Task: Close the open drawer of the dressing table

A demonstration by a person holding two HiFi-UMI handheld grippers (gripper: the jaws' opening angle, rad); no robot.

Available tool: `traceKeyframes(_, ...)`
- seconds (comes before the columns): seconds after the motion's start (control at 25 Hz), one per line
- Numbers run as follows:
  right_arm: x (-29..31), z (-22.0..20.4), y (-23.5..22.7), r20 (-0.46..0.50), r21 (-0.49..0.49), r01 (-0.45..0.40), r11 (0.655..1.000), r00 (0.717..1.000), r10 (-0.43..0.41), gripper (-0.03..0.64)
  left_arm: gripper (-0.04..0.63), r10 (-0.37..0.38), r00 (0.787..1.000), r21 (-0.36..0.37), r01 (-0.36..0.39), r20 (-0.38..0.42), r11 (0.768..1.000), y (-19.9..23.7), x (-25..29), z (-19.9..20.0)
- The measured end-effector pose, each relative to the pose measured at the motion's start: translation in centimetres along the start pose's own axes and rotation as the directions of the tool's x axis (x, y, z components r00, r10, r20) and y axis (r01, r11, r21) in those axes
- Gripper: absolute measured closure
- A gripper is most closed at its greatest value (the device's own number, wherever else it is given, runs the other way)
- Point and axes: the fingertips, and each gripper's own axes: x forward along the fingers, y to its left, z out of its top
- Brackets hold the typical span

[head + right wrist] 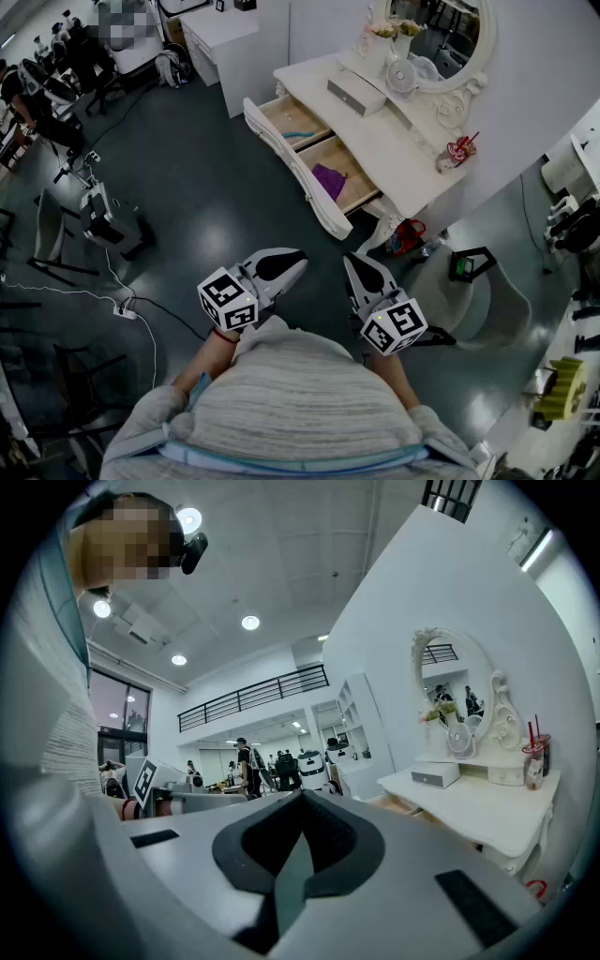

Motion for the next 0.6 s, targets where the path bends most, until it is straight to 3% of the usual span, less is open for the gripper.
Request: traceKeyframes(0.6,-0.13,0.18,-0.23,0.005,-0.003,0.004,1.0,1.0,-0.004,0.607,0.548,0.001,1.0,-0.014,-0.001,0.003,1.0,-0.13,0.01,-0.27)
